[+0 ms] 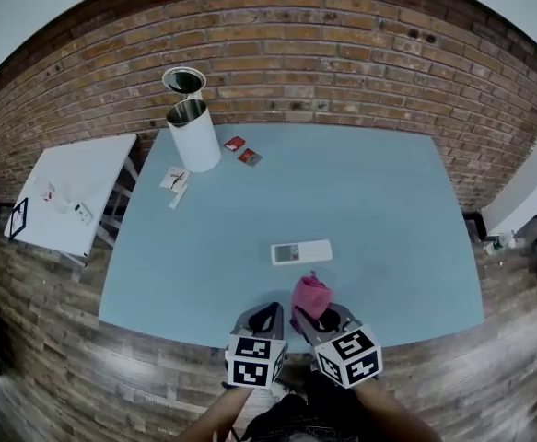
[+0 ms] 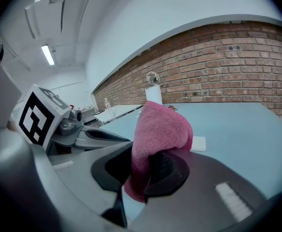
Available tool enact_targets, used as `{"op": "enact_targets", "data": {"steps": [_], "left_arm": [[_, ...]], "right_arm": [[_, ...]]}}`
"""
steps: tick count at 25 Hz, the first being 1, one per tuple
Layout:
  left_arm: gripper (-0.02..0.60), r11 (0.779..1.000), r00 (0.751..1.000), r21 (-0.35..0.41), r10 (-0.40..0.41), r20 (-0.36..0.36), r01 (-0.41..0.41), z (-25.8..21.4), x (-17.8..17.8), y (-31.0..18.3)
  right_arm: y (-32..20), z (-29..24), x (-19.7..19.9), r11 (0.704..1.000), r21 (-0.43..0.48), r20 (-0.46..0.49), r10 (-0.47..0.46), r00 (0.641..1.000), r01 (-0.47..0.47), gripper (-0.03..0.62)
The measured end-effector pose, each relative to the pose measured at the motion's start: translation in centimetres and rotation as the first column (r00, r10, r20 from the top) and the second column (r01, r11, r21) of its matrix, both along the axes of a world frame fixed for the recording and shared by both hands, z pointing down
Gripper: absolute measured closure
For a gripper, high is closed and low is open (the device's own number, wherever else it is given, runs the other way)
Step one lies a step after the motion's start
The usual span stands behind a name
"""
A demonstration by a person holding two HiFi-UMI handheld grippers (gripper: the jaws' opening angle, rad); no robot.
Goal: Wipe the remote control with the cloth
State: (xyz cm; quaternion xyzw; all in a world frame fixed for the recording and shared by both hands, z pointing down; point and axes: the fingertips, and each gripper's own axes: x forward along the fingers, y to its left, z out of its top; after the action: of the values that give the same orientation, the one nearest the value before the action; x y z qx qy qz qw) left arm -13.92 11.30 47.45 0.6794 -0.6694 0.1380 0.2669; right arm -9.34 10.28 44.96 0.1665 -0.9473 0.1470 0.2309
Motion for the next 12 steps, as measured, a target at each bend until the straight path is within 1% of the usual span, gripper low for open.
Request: {"op": "enact_targets", "data": {"steps": [5, 12], "left_arm": [[0.589, 0.998, 0.997, -0.002, 0.064, 0.038, -0.064, 0.7, 0.0, -2.1], [0.588, 0.995, 0.992, -0.030, 0.099, 0.078, -0.097, 1.3, -0.8, -5.4]], "right_arm": [[-1.9, 0.5, 0.1, 1.000, -0.012, 0.021, 0.011, 1.000, -0.010, 0.530], [-5.2, 0.8, -1.0, 0.999, -0.037, 0.043, -0.011, 0.999, 0.013, 0.530]]}}
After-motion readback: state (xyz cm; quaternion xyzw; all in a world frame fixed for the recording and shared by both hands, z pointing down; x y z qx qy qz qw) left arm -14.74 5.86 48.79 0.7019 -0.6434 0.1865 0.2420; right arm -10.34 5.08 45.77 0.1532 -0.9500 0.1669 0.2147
